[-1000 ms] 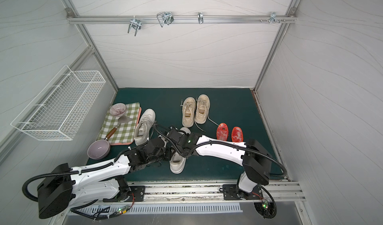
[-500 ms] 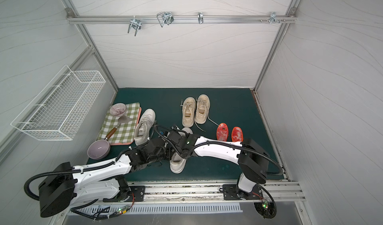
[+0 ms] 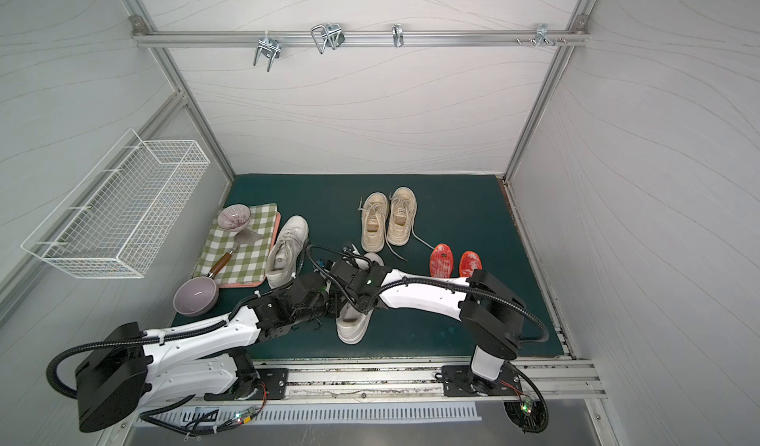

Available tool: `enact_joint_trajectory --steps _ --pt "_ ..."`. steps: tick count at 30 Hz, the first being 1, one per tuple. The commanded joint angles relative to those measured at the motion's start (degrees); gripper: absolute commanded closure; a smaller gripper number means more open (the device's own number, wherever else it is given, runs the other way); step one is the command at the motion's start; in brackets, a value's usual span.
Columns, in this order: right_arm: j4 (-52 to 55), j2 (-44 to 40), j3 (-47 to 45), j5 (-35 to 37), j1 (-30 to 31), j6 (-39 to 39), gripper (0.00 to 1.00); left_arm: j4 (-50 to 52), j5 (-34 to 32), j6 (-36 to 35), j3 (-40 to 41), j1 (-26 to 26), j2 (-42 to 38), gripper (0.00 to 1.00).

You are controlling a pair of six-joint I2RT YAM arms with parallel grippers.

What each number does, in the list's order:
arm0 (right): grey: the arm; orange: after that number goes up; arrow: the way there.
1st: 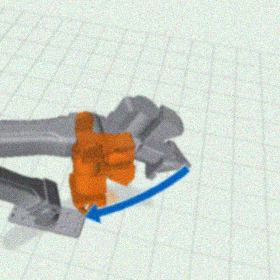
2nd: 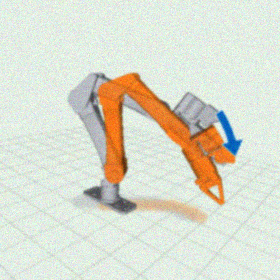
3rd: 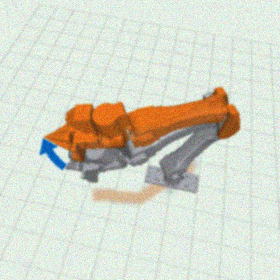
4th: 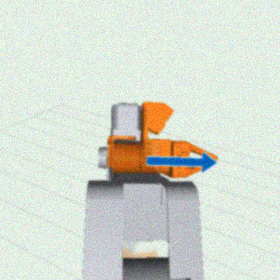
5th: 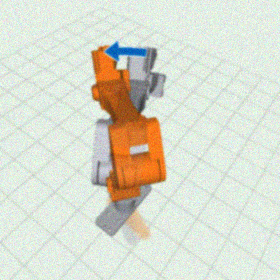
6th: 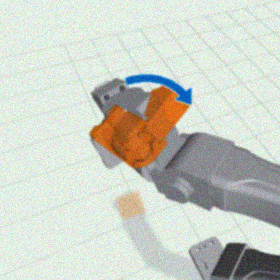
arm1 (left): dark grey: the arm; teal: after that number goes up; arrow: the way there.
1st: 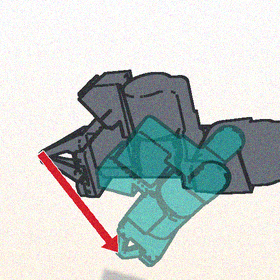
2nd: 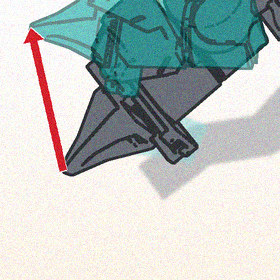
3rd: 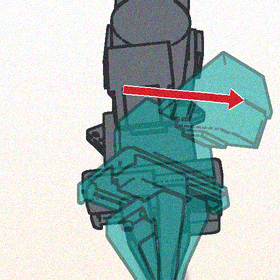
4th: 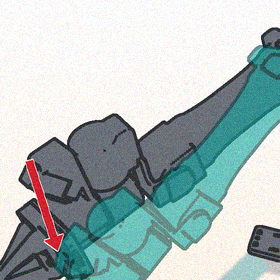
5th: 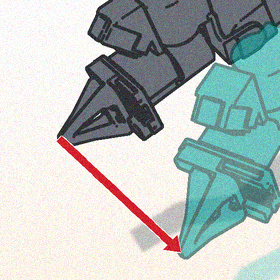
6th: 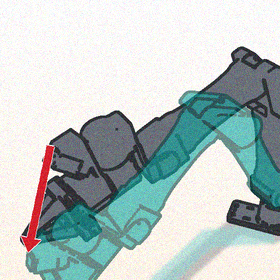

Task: Remove the insole from the shoe
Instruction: Untie the shoelace on the shoe.

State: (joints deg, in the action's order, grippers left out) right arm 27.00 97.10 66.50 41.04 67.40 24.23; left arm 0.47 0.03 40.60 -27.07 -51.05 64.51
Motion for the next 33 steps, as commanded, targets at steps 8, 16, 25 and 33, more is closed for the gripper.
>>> enact_joint_trajectory --steps 8,16,25,33 --pt "3.55 2.23 2.7 3.83 -5.43 4.41 0.42 -3.31 3.26 0.26 -0.18 -0.57 -1.49 1.0" --pt "3.19 1.26 2.61 1.71 -9.61 3.44 0.39 -0.93 2.2 -0.96 -0.18 -0.65 -3.2 1.0" --pt "2.37 -2.85 0.33 -3.27 -17.24 2.66 0.39 3.38 0.35 -3.44 1.19 -0.69 -9.1 1.0" --pt "2.43 -4.95 0.03 -6.71 -24.52 2.32 0.39 6.79 -0.28 -5.31 2.78 -0.57 -15.32 1.0"
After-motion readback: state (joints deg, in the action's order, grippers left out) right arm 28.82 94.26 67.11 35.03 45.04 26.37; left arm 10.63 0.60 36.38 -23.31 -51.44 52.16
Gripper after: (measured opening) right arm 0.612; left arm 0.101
